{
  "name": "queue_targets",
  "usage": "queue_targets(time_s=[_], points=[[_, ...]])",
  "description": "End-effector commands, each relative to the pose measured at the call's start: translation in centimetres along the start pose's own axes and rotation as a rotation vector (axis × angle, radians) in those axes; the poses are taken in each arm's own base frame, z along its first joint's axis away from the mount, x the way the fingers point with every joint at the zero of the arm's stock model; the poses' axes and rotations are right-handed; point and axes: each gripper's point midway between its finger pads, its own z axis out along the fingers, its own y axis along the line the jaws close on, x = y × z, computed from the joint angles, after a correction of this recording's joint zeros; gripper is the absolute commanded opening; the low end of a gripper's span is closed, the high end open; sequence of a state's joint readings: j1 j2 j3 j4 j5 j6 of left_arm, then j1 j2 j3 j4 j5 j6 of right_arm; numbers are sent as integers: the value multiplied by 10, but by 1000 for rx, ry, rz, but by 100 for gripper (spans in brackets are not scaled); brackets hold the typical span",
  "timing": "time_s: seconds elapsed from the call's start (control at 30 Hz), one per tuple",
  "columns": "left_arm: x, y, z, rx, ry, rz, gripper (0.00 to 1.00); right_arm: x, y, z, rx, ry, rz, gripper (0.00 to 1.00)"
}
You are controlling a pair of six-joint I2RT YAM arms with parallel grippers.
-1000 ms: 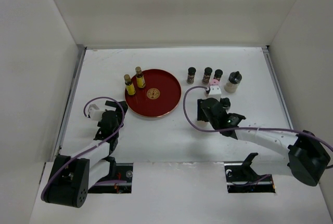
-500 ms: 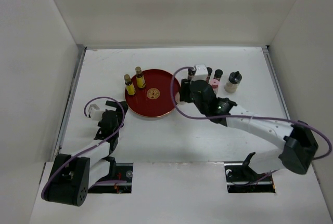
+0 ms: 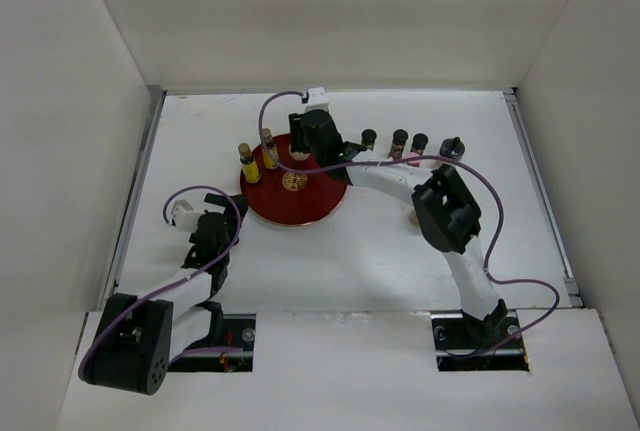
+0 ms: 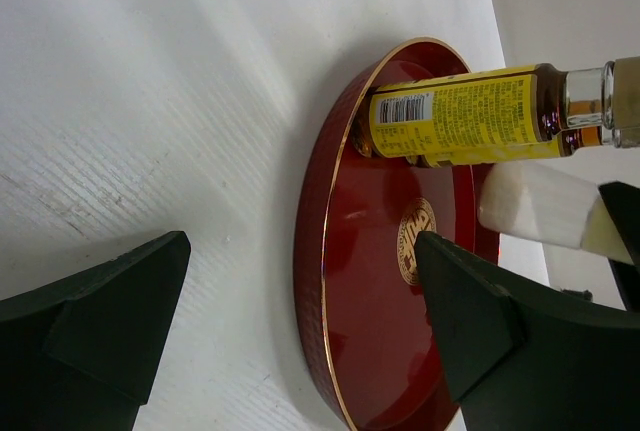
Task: Organize the condiment bottles
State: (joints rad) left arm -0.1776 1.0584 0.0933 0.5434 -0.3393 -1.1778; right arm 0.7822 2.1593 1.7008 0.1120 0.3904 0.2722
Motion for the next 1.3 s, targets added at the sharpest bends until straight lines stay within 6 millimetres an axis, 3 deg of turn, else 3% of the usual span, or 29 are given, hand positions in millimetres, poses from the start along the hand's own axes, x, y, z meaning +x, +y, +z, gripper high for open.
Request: queue_targets(time_s=[0.0, 0.2, 0.5, 0.73, 0.97, 1.27], points=[[-5, -17, 3, 47, -22, -9, 100, -56, 6, 13, -24, -128, 44, 42], [-4, -18, 5, 54, -24, -12, 100, -41, 5, 39, -19, -109, 86, 44], [-4, -16, 5, 47, -25, -15, 100, -16, 14, 49, -48, -59, 145, 46], [-7, -18, 3, 59, -32, -24, 100, -12, 19, 44, -54, -50, 155, 70], [-9, -19, 2, 63, -40, -27, 100, -39, 21, 18, -73, -93, 192, 74], [-8, -29, 3, 92, -23, -8, 100, -98, 17, -79, -221, -211, 278, 78]])
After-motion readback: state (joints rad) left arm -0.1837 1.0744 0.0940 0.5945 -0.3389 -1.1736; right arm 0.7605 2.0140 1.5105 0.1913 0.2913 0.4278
